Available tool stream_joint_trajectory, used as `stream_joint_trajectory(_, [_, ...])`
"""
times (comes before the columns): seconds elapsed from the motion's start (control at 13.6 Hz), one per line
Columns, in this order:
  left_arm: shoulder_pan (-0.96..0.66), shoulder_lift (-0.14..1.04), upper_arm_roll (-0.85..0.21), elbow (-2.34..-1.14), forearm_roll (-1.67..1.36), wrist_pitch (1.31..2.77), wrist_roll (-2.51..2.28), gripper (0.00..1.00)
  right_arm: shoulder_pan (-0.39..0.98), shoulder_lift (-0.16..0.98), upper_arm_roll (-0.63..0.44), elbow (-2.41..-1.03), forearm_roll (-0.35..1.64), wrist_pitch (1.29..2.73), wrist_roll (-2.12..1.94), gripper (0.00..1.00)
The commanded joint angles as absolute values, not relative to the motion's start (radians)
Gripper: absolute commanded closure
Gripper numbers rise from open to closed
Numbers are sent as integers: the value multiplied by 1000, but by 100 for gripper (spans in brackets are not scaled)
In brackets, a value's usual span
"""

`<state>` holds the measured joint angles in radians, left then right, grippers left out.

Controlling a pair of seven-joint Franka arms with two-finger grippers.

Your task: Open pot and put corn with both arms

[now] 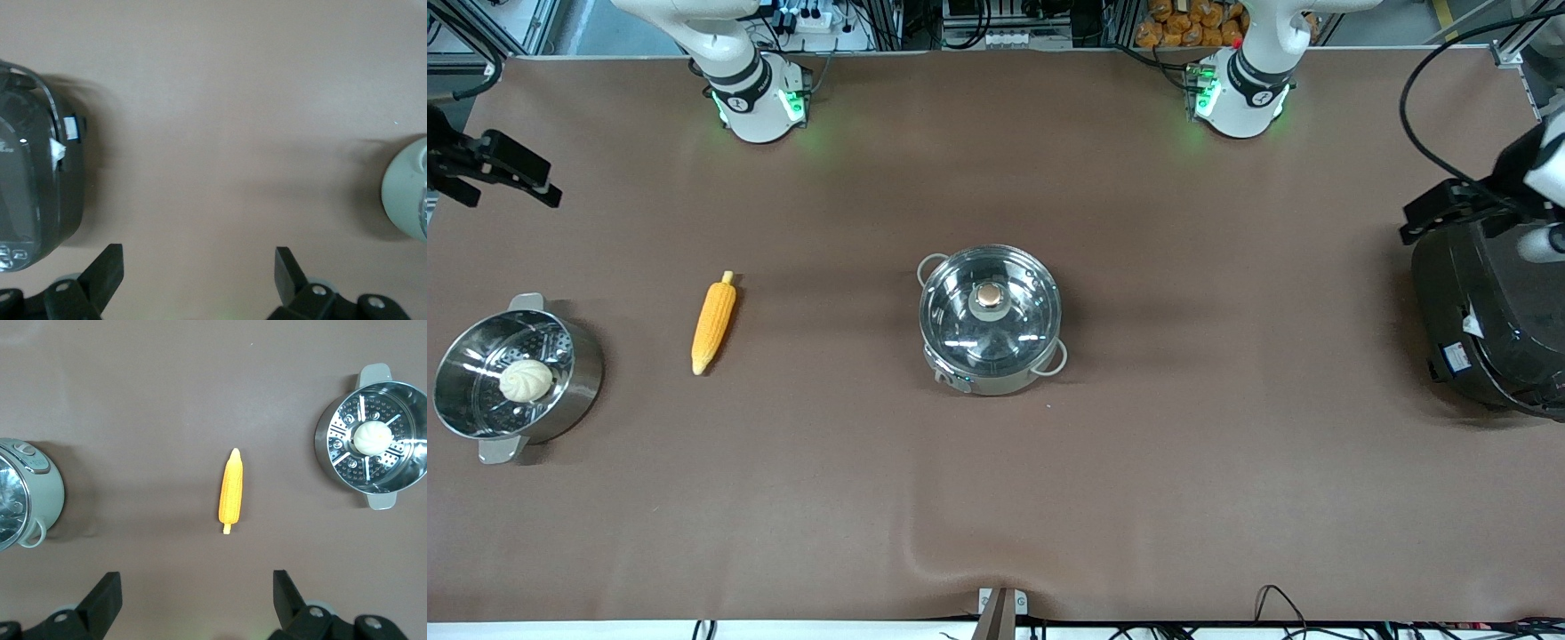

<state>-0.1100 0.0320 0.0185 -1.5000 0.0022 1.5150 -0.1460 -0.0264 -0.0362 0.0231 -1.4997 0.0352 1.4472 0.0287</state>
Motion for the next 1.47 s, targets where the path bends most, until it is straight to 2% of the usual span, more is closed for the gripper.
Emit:
stream_joint_trajectory(0.0, [-172,52,6,-1466,-14,1502,-246,0,-17,-31,21,-1558,45,1501,41,0])
stream_joint_trajectory(0.15, [-225,70,2,-1465,-14,1541,-314,0,-26,-29,21,-1673,43,1602,37,0])
stream_joint_trajectory(0.37, [-337,126,2,-1448,-14,1581,-487,0,-44,-29,17,-1921,48,1900,14,0])
stream_joint_trajectory(0.74, [-529,300,2,-1350,-11,1659,-774,0,-46,73,15,-2195,45,2265,-21,0])
stream_joint_trajectory(0.96, [-644,411,11,-1313,-8,1735,-918,0,-64,155,15,-2240,44,2338,-44,0])
stream_joint_trajectory(1.18, [-692,506,11,-1270,-9,1778,-1018,0,-86,256,15,-2255,43,2400,-51,0])
stream_joint_trajectory(1.4, [-748,575,6,-1269,-9,1860,-1120,0,-100,337,15,-2295,43,2540,-97,0])
